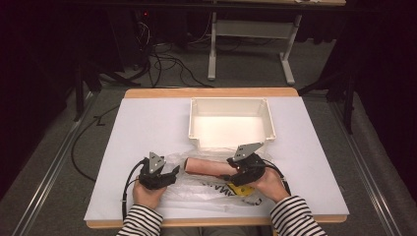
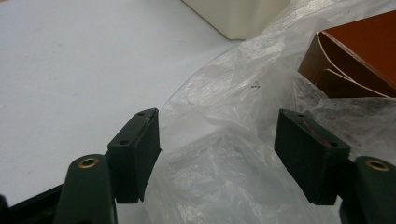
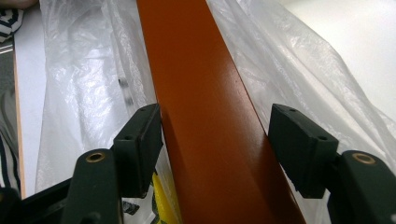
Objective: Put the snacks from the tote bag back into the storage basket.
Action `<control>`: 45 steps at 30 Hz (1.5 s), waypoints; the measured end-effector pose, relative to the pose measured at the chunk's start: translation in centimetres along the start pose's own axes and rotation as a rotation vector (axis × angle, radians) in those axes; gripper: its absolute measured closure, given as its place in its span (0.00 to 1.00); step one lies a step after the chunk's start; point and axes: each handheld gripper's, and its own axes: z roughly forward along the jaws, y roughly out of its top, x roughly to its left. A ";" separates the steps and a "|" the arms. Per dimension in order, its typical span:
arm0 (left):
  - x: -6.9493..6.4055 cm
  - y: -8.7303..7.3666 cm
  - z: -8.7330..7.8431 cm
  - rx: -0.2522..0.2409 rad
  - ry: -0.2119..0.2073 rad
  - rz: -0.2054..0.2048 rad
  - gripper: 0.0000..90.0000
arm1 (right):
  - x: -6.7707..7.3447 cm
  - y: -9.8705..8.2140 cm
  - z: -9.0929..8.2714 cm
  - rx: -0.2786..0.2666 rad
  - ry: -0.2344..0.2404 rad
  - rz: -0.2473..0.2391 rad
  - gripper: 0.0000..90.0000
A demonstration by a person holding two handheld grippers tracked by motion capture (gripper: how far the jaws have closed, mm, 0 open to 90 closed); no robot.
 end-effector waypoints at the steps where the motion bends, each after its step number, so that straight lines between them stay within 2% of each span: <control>1: 0.0 0.0 0.0 0.000 -0.003 0.002 0.35 | 0.0 0.0 0.1 0.002 0.003 0.004 0.40; 6: 0.0 0.0 0.0 -0.001 -0.009 0.003 0.35 | -0.2 -0.1 0.7 0.022 0.016 0.000 0.38; 9: 0.0 0.0 0.0 0.002 -0.005 0.003 0.35 | 0.2 -0.1 0.6 0.038 0.010 -0.024 0.40; 15: 0.0 0.0 0.0 0.002 -0.005 0.005 0.35 | 0.7 -0.7 0.0 0.027 0.028 -0.001 0.44; 18: 0.0 0.0 0.0 0.001 -0.002 0.004 0.35 | 0.7 -0.7 0.3 0.022 0.022 -0.003 0.44; 22: 0.0 0.0 0.0 0.004 -0.002 0.005 0.35 | 0.9 -0.6 1.0 0.061 0.018 -0.012 0.43; 27: 0.0 0.0 0.0 0.006 -0.002 0.004 0.35 | 1.2 -0.9 1.4 0.055 -0.010 -0.033 0.43; 30: 0.0 0.0 0.0 0.007 0.002 0.006 0.36 | 1.2 -0.9 1.3 0.059 -0.007 -0.046 0.47; 33: -0.1 0.0 0.1 0.007 0.004 0.007 0.36 | 1.2 -1.0 0.9 0.048 0.003 -0.036 0.47; 36: -0.1 0.0 0.1 0.008 0.001 0.008 0.36 | 0.9 -1.1 0.0 -0.007 0.018 -0.010 0.47; 38: -0.1 0.0 0.1 0.008 -0.004 0.011 0.36 | 0.8 -1.0 -0.6 -0.025 0.019 0.004 0.47; 45: 0.0 0.0 -0.1 -0.007 -0.014 0.008 0.35 | 1.1 -0.6 -1.5 -0.043 0.003 -0.004 0.47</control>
